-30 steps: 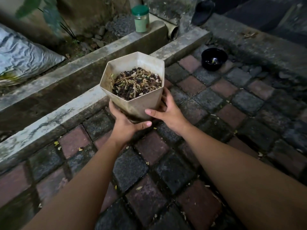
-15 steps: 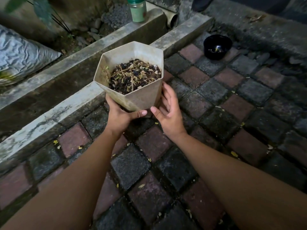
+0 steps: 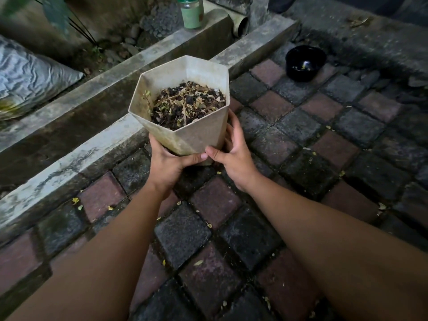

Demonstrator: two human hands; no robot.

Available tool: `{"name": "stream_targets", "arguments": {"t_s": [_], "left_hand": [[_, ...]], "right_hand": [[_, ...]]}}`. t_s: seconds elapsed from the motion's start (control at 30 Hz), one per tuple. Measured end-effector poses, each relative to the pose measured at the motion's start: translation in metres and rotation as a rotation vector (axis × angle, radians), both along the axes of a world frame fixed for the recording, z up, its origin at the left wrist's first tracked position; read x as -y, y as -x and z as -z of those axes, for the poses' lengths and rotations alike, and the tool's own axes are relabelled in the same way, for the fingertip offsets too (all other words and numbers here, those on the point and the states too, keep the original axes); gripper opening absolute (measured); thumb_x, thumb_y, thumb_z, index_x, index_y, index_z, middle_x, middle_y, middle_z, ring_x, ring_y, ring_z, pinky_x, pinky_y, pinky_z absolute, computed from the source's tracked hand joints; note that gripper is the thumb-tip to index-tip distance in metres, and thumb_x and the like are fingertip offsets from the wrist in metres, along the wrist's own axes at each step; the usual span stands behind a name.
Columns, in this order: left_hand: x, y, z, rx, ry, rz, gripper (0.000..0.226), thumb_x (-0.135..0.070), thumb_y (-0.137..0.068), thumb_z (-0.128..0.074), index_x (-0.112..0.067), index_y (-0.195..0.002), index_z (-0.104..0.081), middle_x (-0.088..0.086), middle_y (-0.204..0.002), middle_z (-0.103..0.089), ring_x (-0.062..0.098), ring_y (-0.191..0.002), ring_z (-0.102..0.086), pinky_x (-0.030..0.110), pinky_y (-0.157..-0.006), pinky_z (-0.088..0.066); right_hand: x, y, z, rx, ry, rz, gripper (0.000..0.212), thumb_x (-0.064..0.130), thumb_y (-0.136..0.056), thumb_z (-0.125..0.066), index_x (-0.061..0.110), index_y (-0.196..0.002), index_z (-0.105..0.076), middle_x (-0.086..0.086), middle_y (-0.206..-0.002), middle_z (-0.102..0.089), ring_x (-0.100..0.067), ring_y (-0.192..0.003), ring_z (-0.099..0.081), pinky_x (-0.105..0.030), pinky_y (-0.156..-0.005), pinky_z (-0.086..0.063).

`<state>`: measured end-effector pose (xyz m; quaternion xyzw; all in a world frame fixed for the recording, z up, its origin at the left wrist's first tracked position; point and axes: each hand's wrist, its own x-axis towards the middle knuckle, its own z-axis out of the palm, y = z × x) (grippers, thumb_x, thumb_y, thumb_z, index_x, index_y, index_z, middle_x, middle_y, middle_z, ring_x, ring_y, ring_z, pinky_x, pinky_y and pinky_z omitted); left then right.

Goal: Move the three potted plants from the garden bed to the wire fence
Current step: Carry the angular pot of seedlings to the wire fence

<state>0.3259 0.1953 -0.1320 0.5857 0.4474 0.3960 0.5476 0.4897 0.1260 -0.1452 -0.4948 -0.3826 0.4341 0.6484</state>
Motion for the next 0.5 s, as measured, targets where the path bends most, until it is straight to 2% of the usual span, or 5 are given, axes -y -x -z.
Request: {"name": "stream_targets", "arguments": {"t_s": [0.1,0.23,0.3,0.4,0.5], "left_hand": [[0.013,0.0,-0.006,0.069,0.01,-0.026,0.128,-0.008,-0.046,-0.105,-0.012,-0.15,-0.031,0.011,-0.143,-0.064,0.026,-0.131,-0.066,0.048,-0.105,-0.059],[0.024,0.009,-0.023,0.113,0.03,0.0,0.118,0.002,-0.048,-0.096,-0.009,-0.149,-0.034,0.003,-0.136,-0.067,0.022,-0.127,-0.068,0.038,-0.096,-0.062],[0.032,0.008,-0.041,0.148,0.045,0.004,0.113,0.014,-0.051,-0.089,-0.008,-0.148,-0.035,0.004,-0.135,-0.067,0.021,-0.125,-0.069,0.037,-0.095,-0.062],[0.043,0.013,-0.079,0.175,0.054,-0.027,0.111,0.018,-0.05,-0.087,-0.009,-0.145,-0.036,0.004,-0.133,-0.067,0.017,-0.121,-0.071,0.033,-0.091,-0.063],[0.053,0.018,-0.134,0.199,0.046,-0.027,0.115,-0.001,-0.052,-0.091,-0.006,-0.15,-0.031,0.017,-0.149,-0.056,0.032,-0.137,-0.06,0.052,-0.109,-0.055]], "right_hand": [[0.013,0.008,-0.006,-0.101,0.044,0.014,0.093,-0.012,-0.086,-0.074,0.021,-0.16,-0.028,0.002,-0.15,-0.053,-0.006,-0.13,-0.058,-0.041,-0.111,-0.051],[0.029,0.024,-0.026,-0.209,0.051,0.094,0.084,-0.001,-0.081,-0.084,0.043,-0.141,-0.046,-0.011,-0.155,-0.046,-0.028,-0.141,-0.052,-0.066,-0.108,-0.048],[0.032,0.026,-0.045,-0.228,0.042,0.091,0.079,0.016,-0.073,-0.089,0.055,-0.131,-0.051,-0.014,-0.156,-0.041,-0.026,-0.141,-0.052,-0.062,-0.107,-0.051],[0.038,0.031,-0.081,-0.18,-0.008,0.049,0.081,0.03,-0.074,-0.088,0.062,-0.137,-0.048,-0.006,-0.157,-0.044,-0.017,-0.142,-0.052,-0.044,-0.109,-0.053],[0.047,0.037,-0.132,-0.12,-0.044,-0.038,0.08,0.033,-0.088,-0.082,0.065,-0.146,-0.036,0.014,-0.156,-0.047,-0.009,-0.145,-0.048,-0.034,-0.111,-0.049]]}}
